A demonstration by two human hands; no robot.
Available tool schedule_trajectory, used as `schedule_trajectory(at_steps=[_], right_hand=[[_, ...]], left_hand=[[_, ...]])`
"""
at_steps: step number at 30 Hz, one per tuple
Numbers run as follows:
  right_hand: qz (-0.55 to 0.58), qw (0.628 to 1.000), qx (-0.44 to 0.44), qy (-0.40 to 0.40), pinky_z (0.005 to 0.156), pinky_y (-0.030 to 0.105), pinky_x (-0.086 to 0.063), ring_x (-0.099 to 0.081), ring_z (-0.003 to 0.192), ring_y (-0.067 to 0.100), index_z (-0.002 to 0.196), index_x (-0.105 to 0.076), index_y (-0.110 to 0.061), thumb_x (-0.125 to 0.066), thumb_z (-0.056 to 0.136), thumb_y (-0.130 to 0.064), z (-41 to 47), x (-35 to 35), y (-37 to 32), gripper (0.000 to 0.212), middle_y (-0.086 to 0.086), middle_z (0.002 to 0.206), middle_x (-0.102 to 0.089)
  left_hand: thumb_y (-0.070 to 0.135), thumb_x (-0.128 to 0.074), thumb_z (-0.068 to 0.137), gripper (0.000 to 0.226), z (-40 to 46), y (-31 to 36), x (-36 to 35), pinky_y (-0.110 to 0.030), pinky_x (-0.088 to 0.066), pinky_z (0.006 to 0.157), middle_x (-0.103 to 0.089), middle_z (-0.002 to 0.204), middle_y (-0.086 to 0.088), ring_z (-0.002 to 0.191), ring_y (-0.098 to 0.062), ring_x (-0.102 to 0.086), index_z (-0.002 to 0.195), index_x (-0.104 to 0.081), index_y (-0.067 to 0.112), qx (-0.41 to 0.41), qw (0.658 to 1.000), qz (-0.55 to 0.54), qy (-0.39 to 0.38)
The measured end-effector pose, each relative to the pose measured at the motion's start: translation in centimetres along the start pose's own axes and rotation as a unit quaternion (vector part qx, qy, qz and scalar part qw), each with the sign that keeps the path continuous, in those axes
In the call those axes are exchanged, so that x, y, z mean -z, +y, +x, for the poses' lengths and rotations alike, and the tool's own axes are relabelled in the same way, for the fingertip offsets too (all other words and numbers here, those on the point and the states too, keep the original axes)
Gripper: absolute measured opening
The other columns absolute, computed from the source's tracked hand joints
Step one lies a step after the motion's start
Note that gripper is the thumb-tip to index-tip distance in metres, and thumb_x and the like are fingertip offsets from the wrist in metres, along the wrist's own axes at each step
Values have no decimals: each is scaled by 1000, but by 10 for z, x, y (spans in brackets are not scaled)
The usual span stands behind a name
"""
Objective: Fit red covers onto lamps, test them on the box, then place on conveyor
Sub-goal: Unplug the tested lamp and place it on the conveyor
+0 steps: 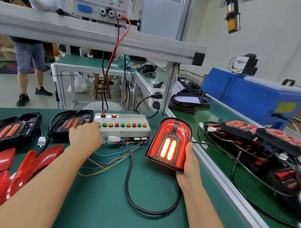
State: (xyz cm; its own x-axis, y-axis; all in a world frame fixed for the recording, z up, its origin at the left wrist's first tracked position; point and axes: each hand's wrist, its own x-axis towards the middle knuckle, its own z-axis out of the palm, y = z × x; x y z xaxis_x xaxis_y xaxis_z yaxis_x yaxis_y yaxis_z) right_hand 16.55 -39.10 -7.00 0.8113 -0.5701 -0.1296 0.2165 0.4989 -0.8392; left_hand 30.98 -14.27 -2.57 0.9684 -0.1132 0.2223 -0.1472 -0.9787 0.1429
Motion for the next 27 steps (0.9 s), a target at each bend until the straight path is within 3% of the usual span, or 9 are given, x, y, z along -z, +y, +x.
schedule_trajectory(at_steps=[6,10,15,20,27], right_hand=[[1,1000,-2,2,58,28,-58,-73,90,19,118,-64,-20,-57,80,-55,0,1,0,52,3,102,-75],[-1,1000,-2,-2,59,29,-58,-73,88,18,117,-64,-21,-57,78,-56,0,0,1,53,3,100,-76],[8,1000,-4,-11,59,27,-58,-73,91,18,120,-63,-19,-57,78,-55,2,1,1,56,4,104,-75],[8,1000,-2,-9,70,34,-59,-72,97,22,124,-62,-16,-57,77,-56,4,1,2,61,7,108,-74],[15,1000,-4,-13,63,31,-60,-72,95,21,122,-63,-16,-59,77,-57,11,5,7,61,6,106,-75]], left_hand=[[13,-48,83,46,-7,3,0,-36,-35,91,-64,110,-6,103,-27,-58,126,-50,27,3,1000,5,13],[25,-48,87,43,-9,5,2,-41,-32,98,-48,125,-10,119,-30,-43,130,-49,30,7,996,78,35],[33,-53,85,47,-13,9,2,-45,-22,106,-36,137,-10,128,-31,-27,132,-48,28,19,997,67,44],[25,-55,85,72,-24,33,-6,-50,-9,115,-11,157,-7,143,-29,-9,149,-21,23,-20,996,-14,80],[40,-33,98,58,-44,84,-21,-57,3,113,6,160,-5,146,-30,7,151,-9,33,-106,992,-48,39]])
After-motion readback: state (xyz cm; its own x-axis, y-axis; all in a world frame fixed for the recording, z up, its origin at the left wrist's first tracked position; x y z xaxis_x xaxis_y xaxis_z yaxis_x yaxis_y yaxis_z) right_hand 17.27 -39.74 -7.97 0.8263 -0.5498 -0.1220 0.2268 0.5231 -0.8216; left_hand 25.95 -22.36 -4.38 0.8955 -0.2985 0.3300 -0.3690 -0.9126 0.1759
